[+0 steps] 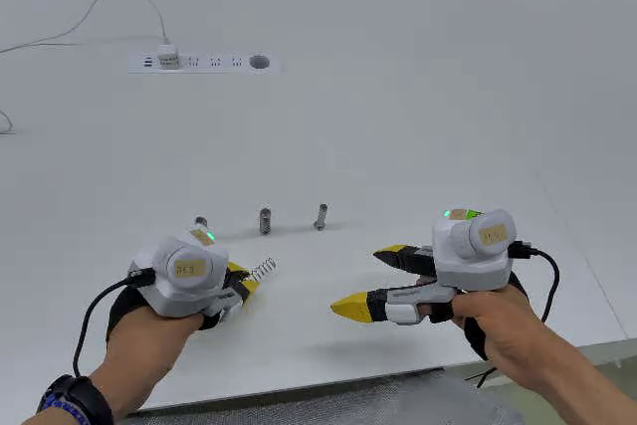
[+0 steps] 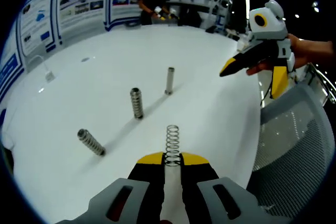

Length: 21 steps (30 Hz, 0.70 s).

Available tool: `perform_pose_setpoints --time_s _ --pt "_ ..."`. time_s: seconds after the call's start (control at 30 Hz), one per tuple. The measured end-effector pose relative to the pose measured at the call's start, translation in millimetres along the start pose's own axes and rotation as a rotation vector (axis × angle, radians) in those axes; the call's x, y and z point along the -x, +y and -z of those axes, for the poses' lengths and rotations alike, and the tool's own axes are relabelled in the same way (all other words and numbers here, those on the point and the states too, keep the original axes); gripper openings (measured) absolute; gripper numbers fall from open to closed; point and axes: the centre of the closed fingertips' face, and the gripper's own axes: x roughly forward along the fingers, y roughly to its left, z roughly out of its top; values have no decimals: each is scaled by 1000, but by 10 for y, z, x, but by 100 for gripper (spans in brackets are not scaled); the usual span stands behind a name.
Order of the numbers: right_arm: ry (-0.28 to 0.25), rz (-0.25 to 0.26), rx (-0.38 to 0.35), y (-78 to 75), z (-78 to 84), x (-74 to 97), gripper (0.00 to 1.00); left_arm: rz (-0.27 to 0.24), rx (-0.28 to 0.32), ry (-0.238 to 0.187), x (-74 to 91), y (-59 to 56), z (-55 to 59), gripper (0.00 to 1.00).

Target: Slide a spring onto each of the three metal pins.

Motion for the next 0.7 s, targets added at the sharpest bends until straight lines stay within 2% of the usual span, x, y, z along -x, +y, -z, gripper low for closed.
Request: perform_pose_setpoints --time_s 0.27,0.7 --pt "4 -33 5 80 -49 -91 76 -18 11 -15 232 65 50 10" --pt "7 -115 14 312 -137 -245 72 -28 -13 -42 536 90 18 10"
